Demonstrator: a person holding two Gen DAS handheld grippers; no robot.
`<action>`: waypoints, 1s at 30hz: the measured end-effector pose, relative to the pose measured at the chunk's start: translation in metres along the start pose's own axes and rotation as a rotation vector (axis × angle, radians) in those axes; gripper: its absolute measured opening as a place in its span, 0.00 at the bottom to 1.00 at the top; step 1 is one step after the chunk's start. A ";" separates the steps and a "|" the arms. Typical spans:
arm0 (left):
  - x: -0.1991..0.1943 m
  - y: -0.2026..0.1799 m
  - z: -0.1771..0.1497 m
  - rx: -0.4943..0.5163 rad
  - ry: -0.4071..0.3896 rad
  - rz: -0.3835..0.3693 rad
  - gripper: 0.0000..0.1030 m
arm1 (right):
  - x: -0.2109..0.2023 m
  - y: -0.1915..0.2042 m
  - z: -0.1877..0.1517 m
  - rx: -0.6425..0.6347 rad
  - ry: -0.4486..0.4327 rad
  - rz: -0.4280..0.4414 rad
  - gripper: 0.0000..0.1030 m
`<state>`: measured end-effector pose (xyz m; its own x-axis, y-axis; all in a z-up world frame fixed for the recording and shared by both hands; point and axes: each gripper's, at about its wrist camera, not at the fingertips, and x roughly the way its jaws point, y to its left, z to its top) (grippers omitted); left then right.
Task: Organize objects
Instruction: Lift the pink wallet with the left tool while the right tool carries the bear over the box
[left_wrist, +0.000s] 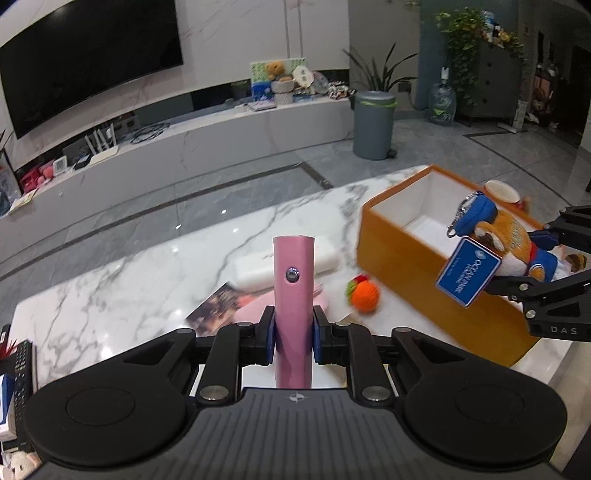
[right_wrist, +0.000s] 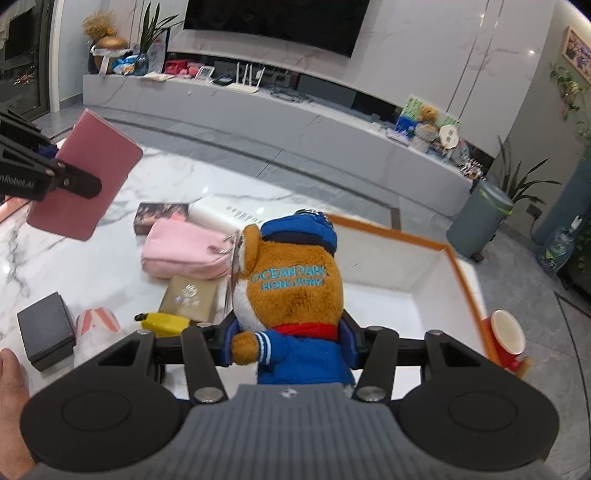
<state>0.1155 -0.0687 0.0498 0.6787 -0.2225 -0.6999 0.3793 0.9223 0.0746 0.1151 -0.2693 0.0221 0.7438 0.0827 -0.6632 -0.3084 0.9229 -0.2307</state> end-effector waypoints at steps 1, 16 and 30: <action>0.000 -0.007 0.004 0.003 -0.007 -0.009 0.20 | -0.004 -0.004 0.001 0.002 -0.007 -0.006 0.52; 0.021 -0.105 0.060 -0.116 -0.082 -0.281 0.20 | -0.045 -0.101 0.010 0.026 -0.055 -0.087 0.53; 0.100 -0.154 0.063 -0.200 0.042 -0.342 0.20 | 0.006 -0.163 -0.016 0.060 0.051 -0.078 0.53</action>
<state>0.1645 -0.2534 0.0133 0.5069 -0.5181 -0.6889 0.4458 0.8416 -0.3049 0.1608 -0.4252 0.0442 0.7327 -0.0081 -0.6805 -0.2136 0.9467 -0.2412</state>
